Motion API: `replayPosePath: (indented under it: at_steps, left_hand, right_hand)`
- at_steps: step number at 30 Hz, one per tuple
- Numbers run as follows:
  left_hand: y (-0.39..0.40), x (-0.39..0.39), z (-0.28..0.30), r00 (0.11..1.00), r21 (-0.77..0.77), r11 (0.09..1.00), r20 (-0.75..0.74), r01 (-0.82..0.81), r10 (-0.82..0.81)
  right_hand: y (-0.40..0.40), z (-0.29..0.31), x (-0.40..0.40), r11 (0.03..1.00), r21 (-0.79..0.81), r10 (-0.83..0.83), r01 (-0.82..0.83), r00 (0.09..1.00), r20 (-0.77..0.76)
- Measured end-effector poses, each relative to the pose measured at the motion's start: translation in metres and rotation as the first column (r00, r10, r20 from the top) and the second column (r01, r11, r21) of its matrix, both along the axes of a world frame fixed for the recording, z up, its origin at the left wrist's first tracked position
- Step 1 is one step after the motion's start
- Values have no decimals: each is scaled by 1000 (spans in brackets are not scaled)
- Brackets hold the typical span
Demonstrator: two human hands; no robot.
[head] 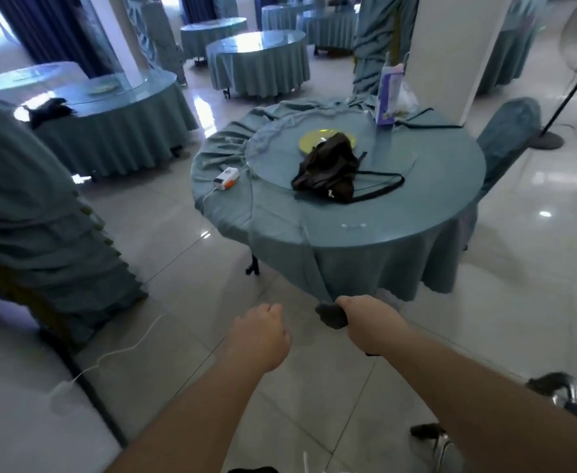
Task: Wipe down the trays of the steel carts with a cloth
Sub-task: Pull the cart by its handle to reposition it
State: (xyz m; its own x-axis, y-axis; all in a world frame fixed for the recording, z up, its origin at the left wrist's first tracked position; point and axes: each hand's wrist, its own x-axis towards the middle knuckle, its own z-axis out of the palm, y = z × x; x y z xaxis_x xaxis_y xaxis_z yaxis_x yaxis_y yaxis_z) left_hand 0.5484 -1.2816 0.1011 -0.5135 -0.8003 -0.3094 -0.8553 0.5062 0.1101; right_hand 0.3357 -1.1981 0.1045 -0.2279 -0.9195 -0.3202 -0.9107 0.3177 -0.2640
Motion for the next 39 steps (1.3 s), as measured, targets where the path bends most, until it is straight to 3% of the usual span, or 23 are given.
replayPosePath:
  at_steps: [11, 18, 27, 33, 39]
  left_hand:
    - [-182, -204, -18, 936, -10, 937, -56, 349, -349]
    - [-251, -343, -11, 786, -5, 789, -80, 614, -613]
    - [-229, -514, -22, 579, 10, 579, -40, 815, -815]
    - [-179, -653, -21, 496, -4, 496, 20, 868, -868]
    - [-118, -775, -13, 451, 13, 450, -15, 893, -893]
  right_hand:
    - [-136, -5, -159, 957, 30, -286, 287, 957, -45]
    - [-159, -2, -240, 808, -65, -587, 586, 809, 2]
    - [-106, -22, -357, 524, -45, -846, 850, 526, 88]
    - [-49, -31, -474, 401, -58, -906, 914, 405, 121]
    - [18, -18, -580, 366, -43, -926, 930, 368, 87]
